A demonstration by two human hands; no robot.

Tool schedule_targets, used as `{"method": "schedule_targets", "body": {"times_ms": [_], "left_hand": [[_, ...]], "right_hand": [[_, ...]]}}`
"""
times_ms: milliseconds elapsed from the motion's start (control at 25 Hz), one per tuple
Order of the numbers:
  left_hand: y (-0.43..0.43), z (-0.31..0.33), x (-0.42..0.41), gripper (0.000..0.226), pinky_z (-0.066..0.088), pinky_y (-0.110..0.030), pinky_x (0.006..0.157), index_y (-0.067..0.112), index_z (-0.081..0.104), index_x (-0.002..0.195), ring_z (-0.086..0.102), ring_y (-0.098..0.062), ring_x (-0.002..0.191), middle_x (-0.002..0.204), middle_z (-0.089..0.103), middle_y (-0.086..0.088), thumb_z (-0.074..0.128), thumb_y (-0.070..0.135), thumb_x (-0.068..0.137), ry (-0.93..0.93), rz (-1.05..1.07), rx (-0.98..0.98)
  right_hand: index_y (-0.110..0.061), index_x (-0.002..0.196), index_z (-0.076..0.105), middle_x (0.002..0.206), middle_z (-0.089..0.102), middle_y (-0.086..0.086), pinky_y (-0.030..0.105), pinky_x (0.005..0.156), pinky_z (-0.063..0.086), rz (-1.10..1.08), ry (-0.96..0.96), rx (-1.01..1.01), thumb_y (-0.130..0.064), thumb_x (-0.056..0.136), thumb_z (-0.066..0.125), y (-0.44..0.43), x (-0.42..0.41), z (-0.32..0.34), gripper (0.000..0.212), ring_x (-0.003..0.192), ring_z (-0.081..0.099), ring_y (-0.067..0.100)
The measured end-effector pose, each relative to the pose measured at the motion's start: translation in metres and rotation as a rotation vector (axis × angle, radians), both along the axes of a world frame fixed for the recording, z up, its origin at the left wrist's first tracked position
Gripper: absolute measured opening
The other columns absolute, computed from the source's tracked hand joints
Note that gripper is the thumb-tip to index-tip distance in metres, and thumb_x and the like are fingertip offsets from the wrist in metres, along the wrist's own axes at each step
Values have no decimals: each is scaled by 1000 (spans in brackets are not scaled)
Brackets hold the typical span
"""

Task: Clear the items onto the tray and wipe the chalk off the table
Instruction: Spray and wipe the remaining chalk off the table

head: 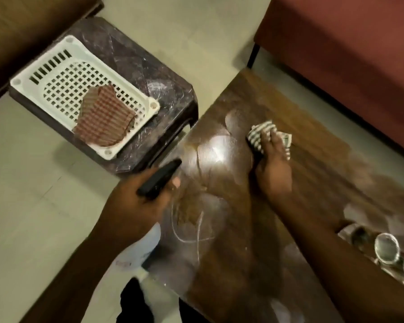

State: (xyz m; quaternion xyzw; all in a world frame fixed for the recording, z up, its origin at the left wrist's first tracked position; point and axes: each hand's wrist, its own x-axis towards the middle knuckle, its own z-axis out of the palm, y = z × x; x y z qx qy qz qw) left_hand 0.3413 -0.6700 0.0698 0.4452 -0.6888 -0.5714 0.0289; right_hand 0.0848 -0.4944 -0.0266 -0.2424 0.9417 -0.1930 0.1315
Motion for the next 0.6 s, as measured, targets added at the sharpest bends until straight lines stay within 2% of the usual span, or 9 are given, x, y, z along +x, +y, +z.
{"method": "schedule_targets", "body": {"times_ms": [80, 160, 200, 240, 320, 400, 440, 520, 600], "left_hand": [[4, -6, 19, 26, 64, -58, 73, 37, 76, 92, 71, -27, 62, 76, 77, -9, 72, 61, 83, -54, -63, -10], [9, -11, 40, 32, 62, -57, 73, 29, 77, 97, 72, -34, 69, 78, 76, -15, 73, 60, 87, -74, -151, -53], [12, -12, 56, 31, 62, -55, 74, 28, 77, 100, 72, -34, 73, 77, 75, -14, 73, 57, 90, -98, -225, -92], [15, -11, 72, 32, 62, -52, 75, 28, 77, 104, 72, -31, 75, 76, 74, -10, 72, 57, 92, -129, -291, -123], [22, -5, 102, 35, 63, -52, 73, 32, 74, 105, 73, -27, 73, 71, 72, -1, 66, 63, 90, -161, -387, -136], [34, -4, 131, 29, 63, -50, 71, 35, 72, 94, 71, -25, 67, 62, 68, 8, 67, 63, 91, -177, -390, -146], [40, -3, 145, 22, 62, -46, 71, 39, 71, 90, 71, -24, 65, 58, 65, 11, 68, 61, 93, -170, -381, -165], [53, -2, 169, 19, 59, -40, 68, 42, 76, 103, 68, -20, 62, 57, 63, 16, 68, 58, 95, -135, -360, -183], [64, -2, 187, 31, 52, -36, 65, 38, 76, 111, 63, -18, 61, 60, 63, 13, 65, 61, 94, -124, -359, -188]], "right_hand": [[-27, 163, 38, 174, 27, 6, 43, 125, 33, 191, -75, -8, -10, 101, 54, 25, 94, -5, 66, 159, 28, 27], [-28, 161, 43, 173, 31, 4, 47, 125, 34, 520, -115, 15, -26, 105, 51, 52, 164, -7, 57, 160, 28, 26], [-27, 159, 47, 171, 35, 5, 50, 124, 37, 603, -83, -2, -27, 103, 52, 64, 177, -9, 56, 159, 31, 27], [-25, 157, 50, 169, 39, 6, 51, 123, 39, 551, -66, -12, -20, 99, 55, 79, 181, -11, 58, 157, 35, 28], [-26, 159, 49, 170, 37, 4, 49, 125, 38, 119, -108, -10, -1, 91, 59, 109, 185, -9, 73, 157, 34, 25], [-25, 161, 43, 173, 32, 2, 49, 127, 33, -198, -95, -9, 5, 89, 55, 131, 193, -7, 79, 160, 29, 22], [-23, 162, 42, 173, 31, 3, 49, 127, 32, -254, -74, -25, 7, 89, 54, 135, 209, -7, 79, 161, 27, 23], [-20, 162, 42, 173, 30, 4, 49, 127, 33, -303, -72, -43, 8, 89, 52, 130, 253, -5, 79, 162, 25, 24], [-22, 163, 41, 173, 29, 6, 47, 126, 34, -178, -92, -6, 7, 89, 53, 123, 300, -1, 80, 162, 24, 26]]}}
